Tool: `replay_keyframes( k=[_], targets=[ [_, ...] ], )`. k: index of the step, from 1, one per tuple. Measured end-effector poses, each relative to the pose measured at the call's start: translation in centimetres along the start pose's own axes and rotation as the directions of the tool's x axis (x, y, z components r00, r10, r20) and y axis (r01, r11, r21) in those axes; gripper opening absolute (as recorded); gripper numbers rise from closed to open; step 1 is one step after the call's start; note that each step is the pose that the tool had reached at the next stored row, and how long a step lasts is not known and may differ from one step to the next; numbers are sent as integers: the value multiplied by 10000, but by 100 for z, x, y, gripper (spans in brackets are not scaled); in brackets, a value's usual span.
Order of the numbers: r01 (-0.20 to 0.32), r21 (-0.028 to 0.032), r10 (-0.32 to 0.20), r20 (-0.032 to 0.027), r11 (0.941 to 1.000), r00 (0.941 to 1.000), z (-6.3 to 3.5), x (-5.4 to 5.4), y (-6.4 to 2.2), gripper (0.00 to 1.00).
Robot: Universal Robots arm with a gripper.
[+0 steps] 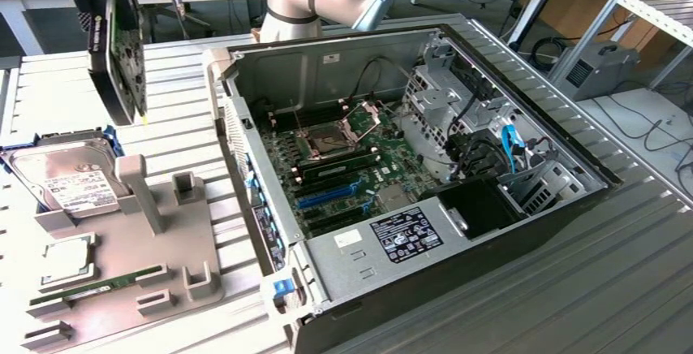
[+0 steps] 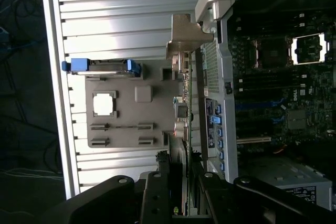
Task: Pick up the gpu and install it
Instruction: 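Pick up the gpu and move the gpu toward the slot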
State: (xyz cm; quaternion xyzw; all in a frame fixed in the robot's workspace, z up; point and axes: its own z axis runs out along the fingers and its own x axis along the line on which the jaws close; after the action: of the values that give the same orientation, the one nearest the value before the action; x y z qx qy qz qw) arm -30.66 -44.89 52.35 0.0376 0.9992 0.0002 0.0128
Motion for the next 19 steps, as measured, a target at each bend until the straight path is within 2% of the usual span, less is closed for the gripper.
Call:
replay_keyframes(
  k=[19],
  targets=[
    [0, 0, 0, 0, 10000, 10000, -162, -4, 0, 26]
  ],
)
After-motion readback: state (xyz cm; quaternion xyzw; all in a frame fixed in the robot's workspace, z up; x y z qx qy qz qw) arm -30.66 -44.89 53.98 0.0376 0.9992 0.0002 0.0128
